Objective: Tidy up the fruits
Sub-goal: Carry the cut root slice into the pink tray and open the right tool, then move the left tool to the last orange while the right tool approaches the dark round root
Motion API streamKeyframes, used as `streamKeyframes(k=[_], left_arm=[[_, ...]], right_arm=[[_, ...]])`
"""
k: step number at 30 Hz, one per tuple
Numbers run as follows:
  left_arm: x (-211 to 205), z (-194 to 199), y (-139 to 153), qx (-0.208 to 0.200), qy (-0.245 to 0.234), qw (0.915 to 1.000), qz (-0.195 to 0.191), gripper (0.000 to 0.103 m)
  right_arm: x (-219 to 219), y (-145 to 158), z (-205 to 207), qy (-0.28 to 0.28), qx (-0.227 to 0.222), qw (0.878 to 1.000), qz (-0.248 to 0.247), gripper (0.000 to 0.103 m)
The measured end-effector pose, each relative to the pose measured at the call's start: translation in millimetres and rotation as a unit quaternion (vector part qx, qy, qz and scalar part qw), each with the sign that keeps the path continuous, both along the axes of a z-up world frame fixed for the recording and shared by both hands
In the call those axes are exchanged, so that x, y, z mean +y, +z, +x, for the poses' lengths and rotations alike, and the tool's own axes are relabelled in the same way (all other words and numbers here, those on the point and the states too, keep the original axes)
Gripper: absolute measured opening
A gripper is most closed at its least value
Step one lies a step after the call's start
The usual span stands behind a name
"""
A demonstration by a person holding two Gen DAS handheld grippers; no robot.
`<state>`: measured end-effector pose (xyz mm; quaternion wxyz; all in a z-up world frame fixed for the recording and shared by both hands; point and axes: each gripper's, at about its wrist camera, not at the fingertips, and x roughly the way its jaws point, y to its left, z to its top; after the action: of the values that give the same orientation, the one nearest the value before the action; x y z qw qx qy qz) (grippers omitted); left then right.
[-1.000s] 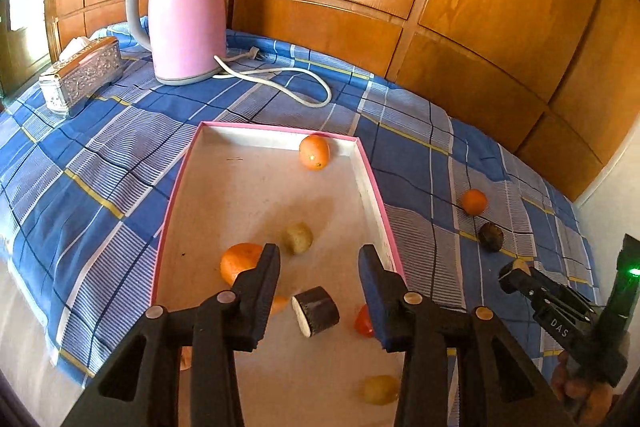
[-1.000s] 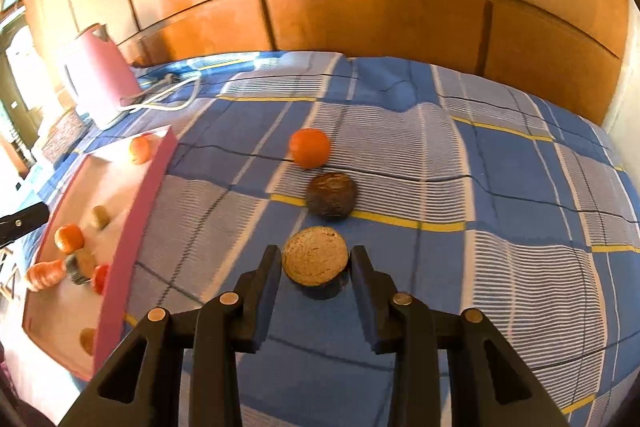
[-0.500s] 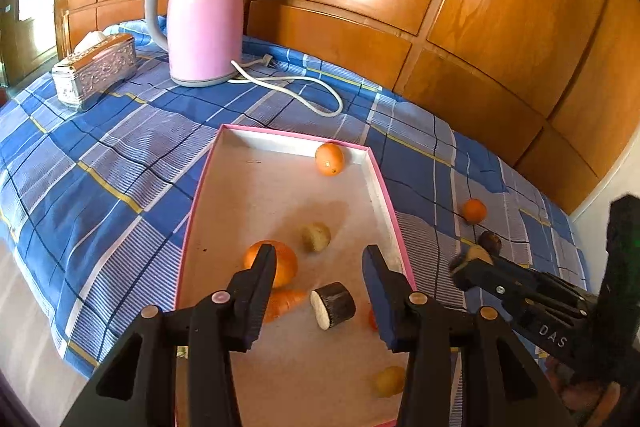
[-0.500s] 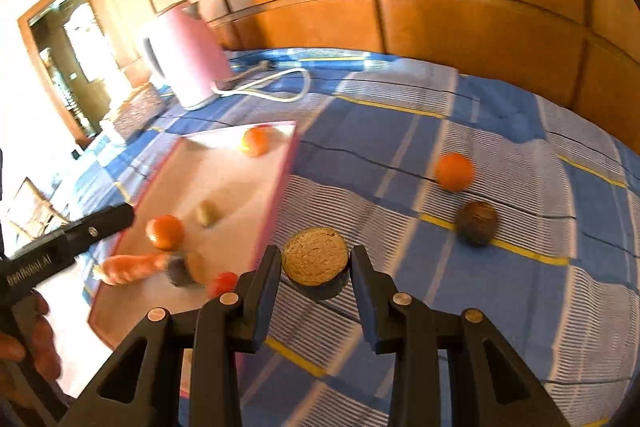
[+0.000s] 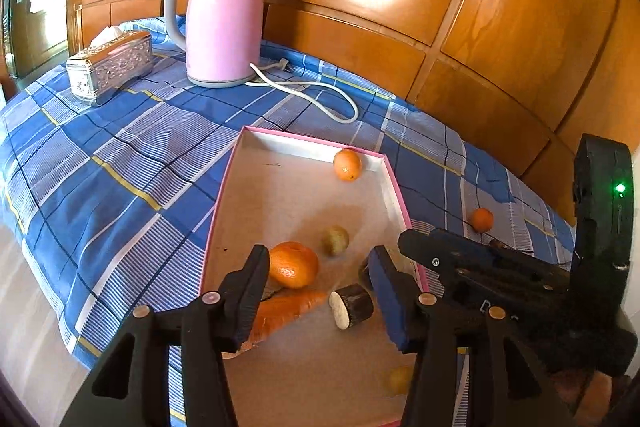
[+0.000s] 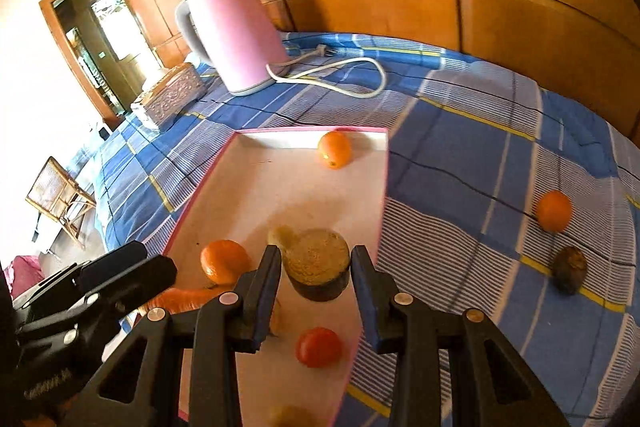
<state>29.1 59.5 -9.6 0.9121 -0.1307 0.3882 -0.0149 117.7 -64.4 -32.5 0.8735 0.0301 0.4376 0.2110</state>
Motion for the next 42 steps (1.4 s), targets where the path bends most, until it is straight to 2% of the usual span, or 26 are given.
streamKeyframes(k=[9,19,27,36,42], left_arm=[[-3,0,-3,0.004,-0.003,1.0000,0.007,0.053],[-25,-1,-1,0.002,-0.032,0.9992,0.024,0.053],[-47,0,-1,0.003,-0.061,0.9974,0.037,0.053],[-75,5,-7,0.016,-0.100,0.9941,0.039,0.054],[-92,10,-6,0.012,-0.124,0.9913,0.044,0.054]], right_arm=[[-10,-5,-21,-0.018,-0.009,1.000,-0.012,0.039],[-79,-10,-36,-0.117,0.001,0.993,0.009,0.039],[-132,-20,-49,-0.181,0.000,0.983,0.002,0.039],[-181,-33,-56,-0.237,0.010,0.971,0.004,0.039],[-187,-37,-42,-0.239,0.011,0.971,-0.006,0.040]])
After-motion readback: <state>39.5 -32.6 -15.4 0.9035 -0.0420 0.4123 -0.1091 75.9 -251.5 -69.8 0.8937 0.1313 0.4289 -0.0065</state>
